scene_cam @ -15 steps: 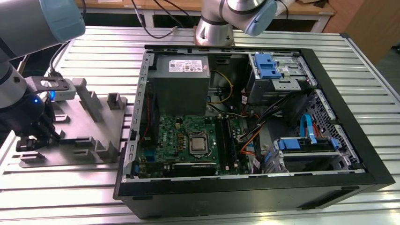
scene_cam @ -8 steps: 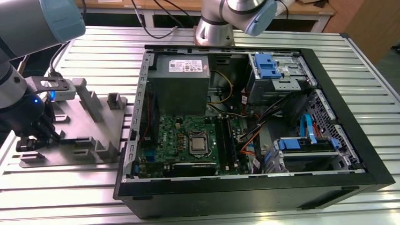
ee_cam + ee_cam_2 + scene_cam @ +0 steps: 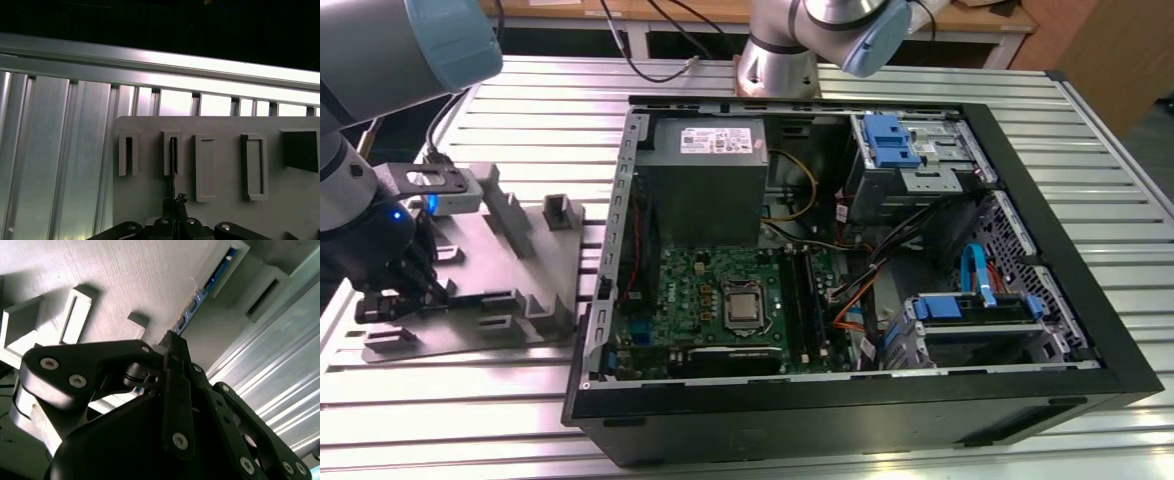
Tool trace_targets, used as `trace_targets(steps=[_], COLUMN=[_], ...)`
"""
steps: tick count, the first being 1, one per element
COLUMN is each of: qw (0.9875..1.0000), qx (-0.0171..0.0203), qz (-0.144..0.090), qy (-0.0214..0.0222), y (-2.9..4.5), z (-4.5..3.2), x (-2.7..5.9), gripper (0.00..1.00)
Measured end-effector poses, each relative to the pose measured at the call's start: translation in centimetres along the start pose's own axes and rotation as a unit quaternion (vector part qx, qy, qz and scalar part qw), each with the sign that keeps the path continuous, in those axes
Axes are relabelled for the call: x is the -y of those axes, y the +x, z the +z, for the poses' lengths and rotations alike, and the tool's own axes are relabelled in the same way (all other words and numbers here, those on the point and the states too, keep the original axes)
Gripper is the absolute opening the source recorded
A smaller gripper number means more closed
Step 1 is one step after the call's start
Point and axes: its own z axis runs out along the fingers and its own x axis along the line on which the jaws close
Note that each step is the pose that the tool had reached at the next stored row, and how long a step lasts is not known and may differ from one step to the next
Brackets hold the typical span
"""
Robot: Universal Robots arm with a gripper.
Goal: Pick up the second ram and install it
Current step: 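Pick up the second ram and move it above second insertion slot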
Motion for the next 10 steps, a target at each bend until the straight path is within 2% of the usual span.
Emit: trace_targets(steps=[4,7,10], qw=[1.0,0.9995,0.9983], qx=[0.0002,0.0011,0.0022], qz=[0.004,0.03,0.058], qy=[0.0002,0.0017,0.0033], y=[0.0,0.01,0.03], z=[0.04,0.13,0.26], x=[0.0,0.0,0.01], gripper=[0.11,0.11,0.11])
